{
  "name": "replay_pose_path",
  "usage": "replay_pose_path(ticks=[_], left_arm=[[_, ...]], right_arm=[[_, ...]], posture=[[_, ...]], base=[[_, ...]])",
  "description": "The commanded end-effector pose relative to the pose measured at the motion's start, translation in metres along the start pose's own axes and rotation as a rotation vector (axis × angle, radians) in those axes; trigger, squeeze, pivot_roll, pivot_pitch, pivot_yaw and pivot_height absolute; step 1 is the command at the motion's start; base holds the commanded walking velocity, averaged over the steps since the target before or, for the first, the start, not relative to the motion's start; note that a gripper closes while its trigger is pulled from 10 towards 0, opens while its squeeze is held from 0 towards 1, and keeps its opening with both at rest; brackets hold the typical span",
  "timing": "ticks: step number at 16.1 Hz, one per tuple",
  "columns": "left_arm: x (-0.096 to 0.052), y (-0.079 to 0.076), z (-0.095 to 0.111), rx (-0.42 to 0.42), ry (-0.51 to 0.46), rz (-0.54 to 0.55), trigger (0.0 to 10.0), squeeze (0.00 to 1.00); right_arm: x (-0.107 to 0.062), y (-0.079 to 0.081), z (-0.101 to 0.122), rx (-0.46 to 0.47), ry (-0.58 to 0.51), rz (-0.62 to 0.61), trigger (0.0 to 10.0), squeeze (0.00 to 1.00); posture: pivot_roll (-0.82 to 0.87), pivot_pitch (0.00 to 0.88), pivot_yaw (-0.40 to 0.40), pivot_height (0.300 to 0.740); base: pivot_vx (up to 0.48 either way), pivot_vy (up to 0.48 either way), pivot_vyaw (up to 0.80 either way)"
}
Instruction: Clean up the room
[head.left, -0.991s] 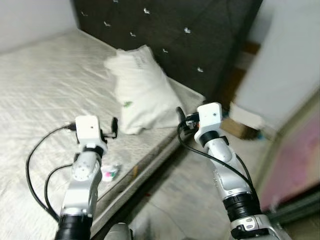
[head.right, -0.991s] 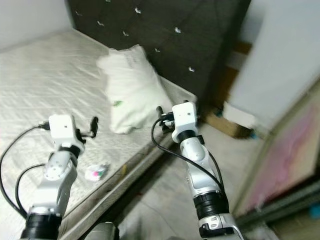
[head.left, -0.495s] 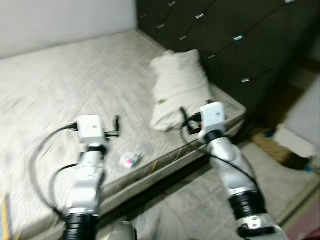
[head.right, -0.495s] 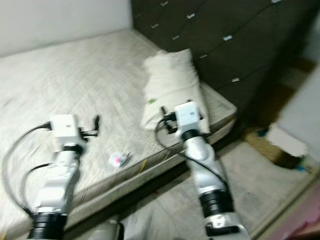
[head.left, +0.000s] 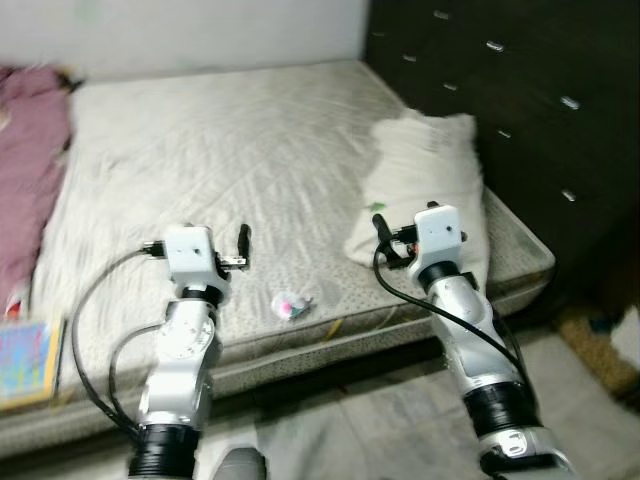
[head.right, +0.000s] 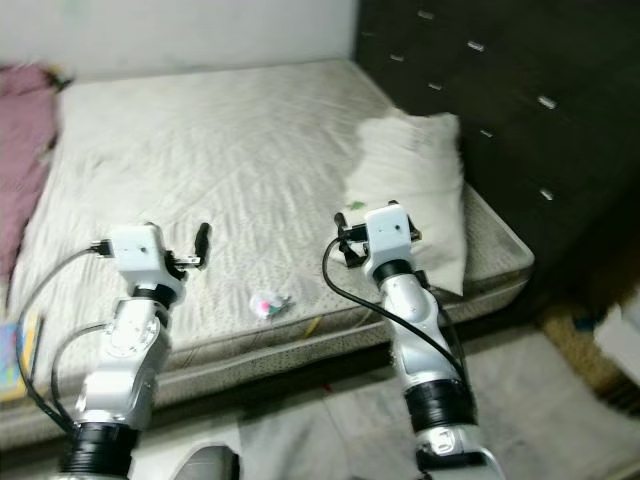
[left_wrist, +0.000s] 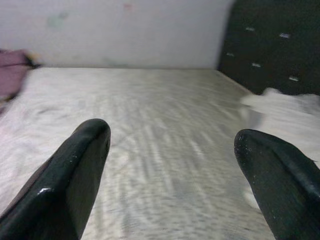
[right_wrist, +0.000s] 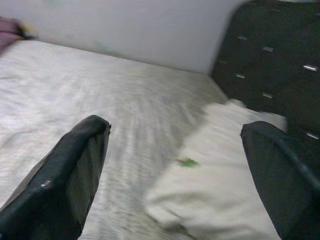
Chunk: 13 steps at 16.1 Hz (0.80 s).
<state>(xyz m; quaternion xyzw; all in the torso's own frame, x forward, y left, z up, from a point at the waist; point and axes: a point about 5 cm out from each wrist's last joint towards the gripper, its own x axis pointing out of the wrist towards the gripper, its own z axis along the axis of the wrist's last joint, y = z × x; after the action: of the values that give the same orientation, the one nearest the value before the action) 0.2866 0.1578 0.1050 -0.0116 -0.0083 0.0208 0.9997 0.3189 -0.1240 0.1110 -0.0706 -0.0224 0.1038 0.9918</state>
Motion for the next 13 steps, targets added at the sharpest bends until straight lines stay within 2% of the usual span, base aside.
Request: replay_pose_path(ticks=[1,5,6,8,9,11,12,13], left_arm=[[0.0,0.002,0.003,0.008,-0.016,0.018,10.0,0.0],[-0.003,0.01,0.004,0.005,-0.025,0.02,10.0,0.0],[-0.007,0.019,0.003,0.032,-0.022,0.07,10.0,0.0],[-0.013,0.026,0.002,0.053,-0.013,0.094,10.0,0.0],[-0.016,0.031,0.001,0.062,-0.001,0.047,10.0,0.0],[-0.02,0.035,-0.001,0.072,0.029,-0.029,10.0,0.0],[-0.024,0.028,-0.001,0.091,0.049,-0.092,10.0,0.0],[-0.023,0.023,0.003,0.117,0.024,-0.126,10.0,0.0]], right_arm=[[0.002,0.002,0.002,-0.003,-0.009,0.019,10.0,0.0],[0.001,-0.002,0.004,0.016,-0.024,-0.003,10.0,0.0],[-0.001,-0.011,0.007,0.037,-0.018,-0.059,10.0,0.0],[-0.005,-0.017,0.009,0.014,-0.017,-0.092,10.0,0.0],[-0.007,-0.021,0.007,-0.043,-0.021,-0.116,10.0,0.0],[-0.009,-0.027,0.002,-0.096,-0.027,-0.141,10.0,0.0],[-0.008,-0.031,0.001,-0.083,-0.013,-0.157,10.0,0.0],[-0.007,-0.031,0.002,-0.064,-0.016,-0.16,10.0,0.0]], posture=[[0.06,0.0,-0.079,0.74],[0.07,0.0,-0.078,0.74],[0.07,0.0,-0.078,0.74],[0.07,0.0,-0.077,0.74],[0.07,0.0,-0.074,0.74],[0.08,0.0,-0.073,0.74],[0.09,0.0,-0.083,0.74],[0.09,0.0,-0.083,0.74]], base=[[0.0,0.0,0.8],[0.0,0.0,0.72],[0.0,0.0,0.0],[0.0,0.0,0.0],[0.0,0.0,0.0],[0.0,0.0,0.0],[0.0,0.0,0.0],[0.0,0.0,0.0]])
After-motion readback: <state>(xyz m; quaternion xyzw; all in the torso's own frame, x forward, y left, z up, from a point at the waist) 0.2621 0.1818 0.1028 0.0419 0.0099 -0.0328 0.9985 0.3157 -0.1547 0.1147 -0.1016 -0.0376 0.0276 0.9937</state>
